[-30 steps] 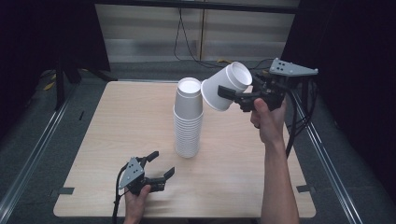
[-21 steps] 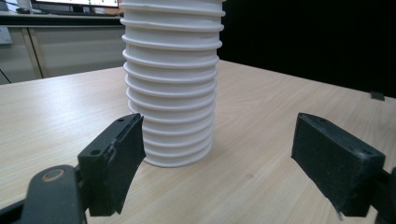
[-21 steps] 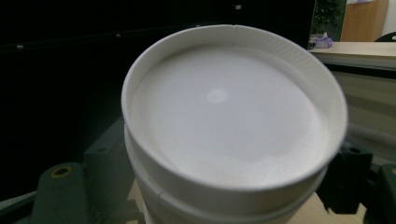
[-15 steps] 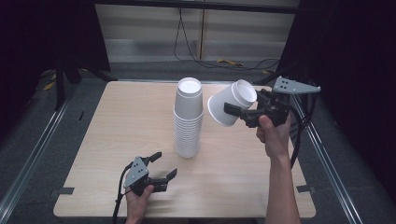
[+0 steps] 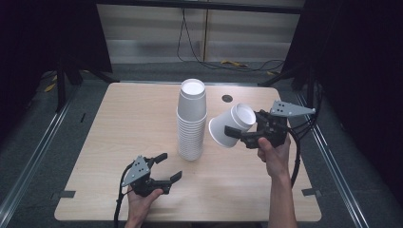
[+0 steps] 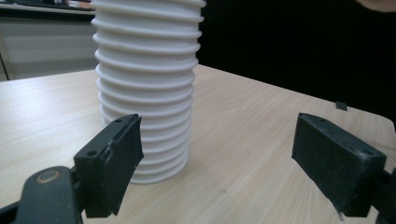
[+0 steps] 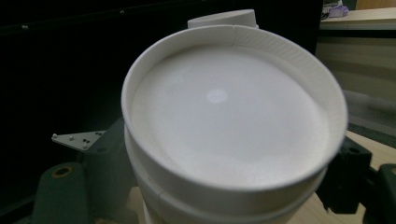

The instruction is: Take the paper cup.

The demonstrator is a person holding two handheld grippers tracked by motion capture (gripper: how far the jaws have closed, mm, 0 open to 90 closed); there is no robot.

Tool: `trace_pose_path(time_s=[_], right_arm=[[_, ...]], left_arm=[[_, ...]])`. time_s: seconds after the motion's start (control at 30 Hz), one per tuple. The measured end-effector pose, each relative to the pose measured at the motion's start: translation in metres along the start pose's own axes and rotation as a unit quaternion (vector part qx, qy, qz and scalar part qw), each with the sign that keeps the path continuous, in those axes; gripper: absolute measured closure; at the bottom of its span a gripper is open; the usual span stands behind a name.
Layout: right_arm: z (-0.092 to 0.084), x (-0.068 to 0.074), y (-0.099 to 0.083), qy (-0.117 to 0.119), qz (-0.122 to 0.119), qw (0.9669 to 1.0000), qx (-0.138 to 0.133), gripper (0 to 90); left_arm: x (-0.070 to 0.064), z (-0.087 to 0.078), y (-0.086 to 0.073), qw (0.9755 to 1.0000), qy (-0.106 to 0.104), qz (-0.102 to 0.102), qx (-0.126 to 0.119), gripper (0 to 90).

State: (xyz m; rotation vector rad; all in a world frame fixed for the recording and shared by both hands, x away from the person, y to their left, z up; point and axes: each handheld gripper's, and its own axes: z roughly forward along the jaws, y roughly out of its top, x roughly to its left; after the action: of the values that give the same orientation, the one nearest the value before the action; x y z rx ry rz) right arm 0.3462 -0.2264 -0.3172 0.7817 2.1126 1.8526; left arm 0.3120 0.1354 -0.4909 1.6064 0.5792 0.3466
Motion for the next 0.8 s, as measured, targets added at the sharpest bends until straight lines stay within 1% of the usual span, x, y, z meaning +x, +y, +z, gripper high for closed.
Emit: trace_pose_path(time_s=[0.03, 0.1, 0.13, 0.2, 0.23, 0.27, 0.33, 0.37, 0.4, 0.47, 0.5, 0.53, 0.63, 0.67, 0.7, 0.73, 0.77, 0.8], right_arm=[[0.0, 0.0, 0.0, 0.0, 0.0, 1.0, 0.0, 20.7], [0.0, 0.0, -0.006, 0.001, 0.002, 1.0, 0.002, 20.7], [0.002, 0.0, -0.012, 0.005, 0.003, 1.0, 0.002, 20.7], [0.005, 0.001, -0.016, 0.011, 0.006, 0.9999, 0.006, 20.7], [0.005, 0.001, -0.016, 0.011, 0.006, 0.9999, 0.006, 20.7], [0.007, 0.001, -0.019, 0.012, 0.006, 0.9999, 0.008, 20.7], [0.011, 0.003, -0.025, 0.02, 0.01, 0.9997, 0.011, 20.7], [0.013, 0.004, -0.029, 0.024, 0.009, 0.9996, 0.013, 20.7], [0.015, 0.005, -0.031, 0.027, 0.009, 0.9995, 0.015, 20.7], [0.019, 0.007, -0.037, 0.032, 0.011, 0.9993, 0.016, 20.8], [0.021, 0.008, -0.04, 0.037, 0.012, 0.9991, 0.018, 20.9], [0.023, 0.009, -0.043, 0.043, 0.013, 0.9988, 0.021, 21.0], [0.029, 0.01, -0.051, 0.051, 0.016, 0.9983, 0.024, 21.1], [0.031, 0.011, -0.055, 0.056, 0.018, 0.9979, 0.026, 21.1], [0.033, 0.011, -0.058, 0.06, 0.019, 0.9976, 0.028, 21.1], [0.035, 0.012, -0.06, 0.063, 0.017, 0.9973, 0.032, 21.1], [0.037, 0.012, -0.063, 0.066, 0.017, 0.9971, 0.035, 21.0], [0.039, 0.012, -0.067, 0.068, 0.021, 0.9968, 0.036, 20.9]], left_arm=[[-0.001, 0.001, 0.002, 1.0, -0.001, 0.001, -0.001, 16.1], [-0.003, 0.003, 0.006, 1.0, -0.009, 0.0, -0.001, 16.0], [-0.004, 0.005, 0.007, 0.9999, -0.014, 0.001, 0.006, 16.0], [-0.006, 0.008, 0.01, 0.9997, -0.017, 0.005, 0.016, 15.9], [-0.006, 0.009, 0.011, 0.9995, -0.023, 0.005, 0.02, 15.9], [-0.008, 0.009, 0.011, 0.9995, -0.026, 0.0, 0.016, 16.0], [-0.008, 0.009, 0.013, 0.9989, -0.044, -0.004, 0.014, 16.0], [-0.009, 0.009, 0.013, 0.9987, -0.048, -0.006, 0.014, 16.0], [-0.01, 0.009, 0.014, 0.9983, -0.057, -0.003, 0.013, 16.0], [-0.012, 0.009, 0.014, 0.9981, -0.059, 0.005, 0.014, 15.9], [-0.013, 0.009, 0.015, 0.9976, -0.066, 0.01, 0.016, 15.7], [-0.015, 0.009, 0.015, 0.9976, -0.067, 0.013, 0.014, 15.7], [-0.017, 0.011, 0.016, 0.9969, -0.076, 0.016, 0.013, 15.5], [-0.017, 0.011, 0.017, 0.9964, -0.079, 0.021, 0.02, 15.6], [-0.018, 0.013, 0.017, 0.9963, -0.08, 0.024, 0.022, 15.8], [-0.018, 0.014, 0.017, 0.9955, -0.086, 0.027, 0.028, 17.2], [-0.018, 0.015, 0.018, 0.9948, -0.093, 0.027, 0.032, 18.8], [-0.019, 0.016, 0.018, 0.9946, -0.094, 0.028, 0.033, 18.6]])
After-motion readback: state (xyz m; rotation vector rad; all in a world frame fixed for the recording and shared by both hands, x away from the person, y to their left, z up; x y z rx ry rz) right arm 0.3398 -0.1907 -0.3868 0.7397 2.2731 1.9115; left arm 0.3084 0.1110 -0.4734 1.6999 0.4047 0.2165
